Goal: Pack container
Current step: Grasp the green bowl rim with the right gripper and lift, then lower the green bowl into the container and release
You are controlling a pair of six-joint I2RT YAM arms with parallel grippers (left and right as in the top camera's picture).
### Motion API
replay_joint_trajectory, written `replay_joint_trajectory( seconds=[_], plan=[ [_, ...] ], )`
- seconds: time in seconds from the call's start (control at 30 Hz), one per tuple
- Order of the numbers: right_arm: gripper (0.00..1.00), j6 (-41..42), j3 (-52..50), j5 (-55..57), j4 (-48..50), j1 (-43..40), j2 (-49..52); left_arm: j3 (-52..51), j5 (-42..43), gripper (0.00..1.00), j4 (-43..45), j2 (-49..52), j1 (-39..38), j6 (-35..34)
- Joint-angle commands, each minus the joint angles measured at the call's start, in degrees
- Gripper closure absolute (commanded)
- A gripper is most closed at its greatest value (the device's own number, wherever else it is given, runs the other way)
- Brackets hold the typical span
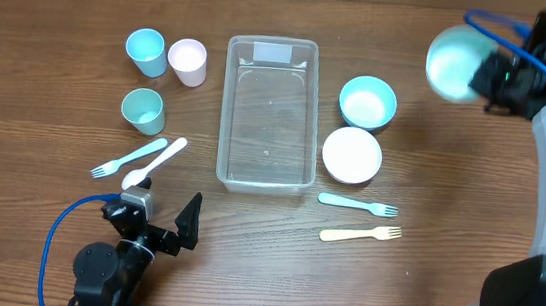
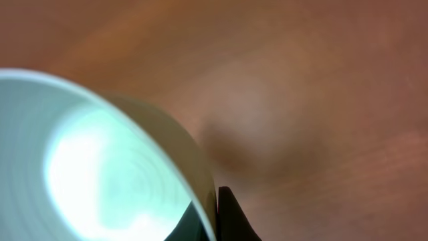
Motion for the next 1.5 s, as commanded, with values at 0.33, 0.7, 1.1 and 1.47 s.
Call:
replay_joint_trajectory(
  seconds=[0.33,0.7,1.1,1.47],
  plan=[
    [0.96,0.31,5.97,-3.69,14.91,33.33,12.94,-0.26,0.66,0.00,0.31,-0.37,0.22,-0.79],
    [0.96,3.74,5.92,-5.60,22.45,33.97,25.05,-0.26,0.66,0.00,0.28,-0.37,0.22,-0.79],
    [0.64,3.74,5.92,-5.44,24.70,34.01,27.04,-0.26,0.66,0.00,0.28,-0.37,0.22,-0.79],
    [0.55,3.23,23.15,-4.94,2.40,31.45,18.21,-0.26,0.66,0.00,0.28,-0.37,0.22,-0.79]
  ],
)
